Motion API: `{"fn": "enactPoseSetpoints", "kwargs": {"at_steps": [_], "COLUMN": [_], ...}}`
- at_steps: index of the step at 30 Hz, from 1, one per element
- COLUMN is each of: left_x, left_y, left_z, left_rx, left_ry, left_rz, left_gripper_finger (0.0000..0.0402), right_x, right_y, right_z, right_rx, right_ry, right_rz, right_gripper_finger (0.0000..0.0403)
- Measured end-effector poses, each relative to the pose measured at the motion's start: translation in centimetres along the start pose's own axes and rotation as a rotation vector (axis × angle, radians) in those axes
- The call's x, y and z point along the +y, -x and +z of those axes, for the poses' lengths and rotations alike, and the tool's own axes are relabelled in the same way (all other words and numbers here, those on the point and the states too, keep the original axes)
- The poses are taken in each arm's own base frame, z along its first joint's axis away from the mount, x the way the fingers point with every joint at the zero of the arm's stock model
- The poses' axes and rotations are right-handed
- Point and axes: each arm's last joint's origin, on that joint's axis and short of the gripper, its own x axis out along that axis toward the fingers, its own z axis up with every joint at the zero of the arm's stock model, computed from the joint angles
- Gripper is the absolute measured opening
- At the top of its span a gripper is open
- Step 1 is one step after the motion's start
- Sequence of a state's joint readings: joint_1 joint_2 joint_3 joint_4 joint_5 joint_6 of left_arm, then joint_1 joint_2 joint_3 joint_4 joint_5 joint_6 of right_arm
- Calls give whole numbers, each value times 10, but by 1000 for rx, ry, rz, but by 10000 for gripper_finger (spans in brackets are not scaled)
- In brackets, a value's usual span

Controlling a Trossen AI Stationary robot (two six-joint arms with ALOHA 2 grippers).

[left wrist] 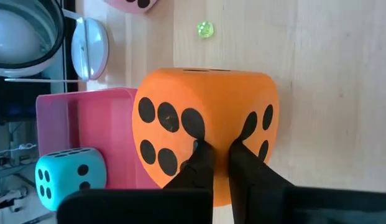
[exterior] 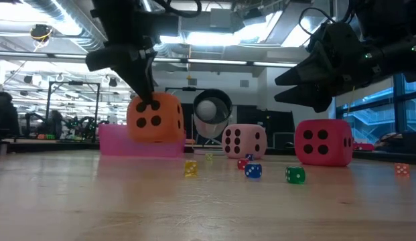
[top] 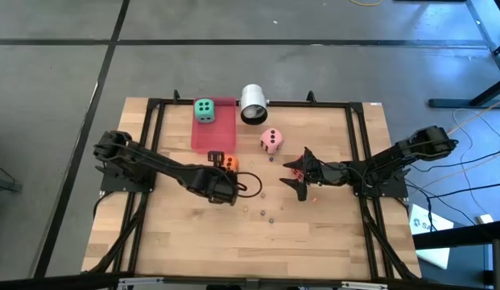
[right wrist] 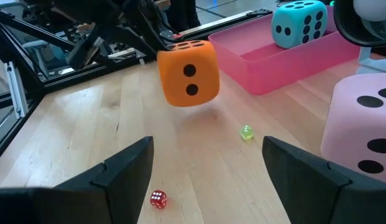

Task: Pick & Place Dice
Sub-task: Put the big orange dice into the red bin

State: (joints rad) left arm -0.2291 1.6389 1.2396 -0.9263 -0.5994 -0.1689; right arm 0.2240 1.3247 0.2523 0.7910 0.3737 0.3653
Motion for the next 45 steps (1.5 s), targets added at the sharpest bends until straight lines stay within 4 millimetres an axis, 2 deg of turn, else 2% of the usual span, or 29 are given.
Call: {"fn": "enactPoseSetpoints", "kwargs": {"at_steps": [3,8,12,17,26,31,38,45], "left_x": [3,17,30,50,97,119,139,144], "left_y": [9,35,40,32,21,7,-22,-37], "left_z": [2,10,7,0,-6,-8,-25,-52], "left_rx": [3,10,81,176,232,260,260,276], "left_ry": [-4,-10,-42,-67,-43,-15,60,112], "left_rz": [3,61,105,177,234,240,163,151], "left_gripper_finger": [1,1,1,1,1,1,1,1], "right_x": [0,0,0,0,0,0,0,1], "right_y": [0,0,0,0,0,0,0,0], "right_z": [0,0,0,0,0,0,0,-1], "right_rx": [0,0,0,0,0,0,1,13], "right_ry": [0,0,0,-1,-1,-2,-2,-3], "right_rz": [0,0,0,0,0,0,1,20], "right_gripper_finger": [300,300,300,300,300,300,300,300]}}
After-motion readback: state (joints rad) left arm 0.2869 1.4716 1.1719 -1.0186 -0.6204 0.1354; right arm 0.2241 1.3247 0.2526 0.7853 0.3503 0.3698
